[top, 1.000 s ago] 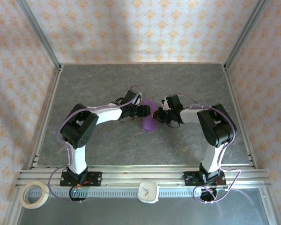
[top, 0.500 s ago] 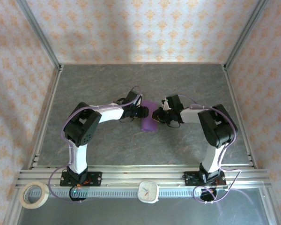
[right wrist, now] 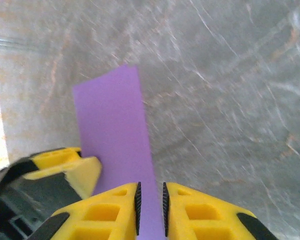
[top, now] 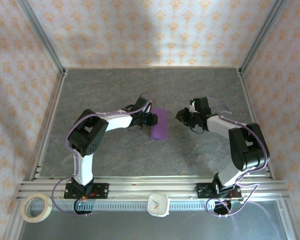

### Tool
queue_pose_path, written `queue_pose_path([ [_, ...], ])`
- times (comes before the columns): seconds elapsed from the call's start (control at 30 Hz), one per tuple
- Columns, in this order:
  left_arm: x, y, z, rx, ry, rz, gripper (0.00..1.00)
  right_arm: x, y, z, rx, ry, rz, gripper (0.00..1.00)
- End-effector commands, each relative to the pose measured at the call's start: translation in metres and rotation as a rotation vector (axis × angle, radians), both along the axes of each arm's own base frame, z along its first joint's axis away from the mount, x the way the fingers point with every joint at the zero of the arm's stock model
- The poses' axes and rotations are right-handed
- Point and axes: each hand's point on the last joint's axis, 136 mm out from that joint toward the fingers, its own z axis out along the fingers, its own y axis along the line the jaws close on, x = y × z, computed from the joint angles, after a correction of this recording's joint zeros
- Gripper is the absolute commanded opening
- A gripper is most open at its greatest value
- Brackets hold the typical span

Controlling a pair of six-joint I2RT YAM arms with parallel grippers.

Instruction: Fold a paper plane with a square sheet of paper (pick it up from the middle)

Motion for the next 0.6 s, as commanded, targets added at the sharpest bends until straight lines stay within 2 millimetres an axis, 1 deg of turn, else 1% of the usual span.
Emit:
queue_pose_path([
  [0.0,-0.012,0.014,-0.020,0.073,0.050,-0.003,0.45,-0.009,-0.003,-0.014,-0.002,0.047,-0.028,0.21],
  [0.23,-0.014,0.014,-0.026,0.120,0.068,-0.074,0.47,-0.010,-0.002,-0.014,0.005,0.047,-0.019,0.22],
  [0.4,-0.012,0.019,-0.033,0.164,0.081,-0.075,0.48,-0.009,-0.001,-0.011,0.013,0.038,-0.021,0.22],
  [0.57,-0.010,0.019,-0.036,0.161,0.085,-0.064,0.48,-0.010,0.002,-0.008,0.030,0.032,-0.014,0.22],
])
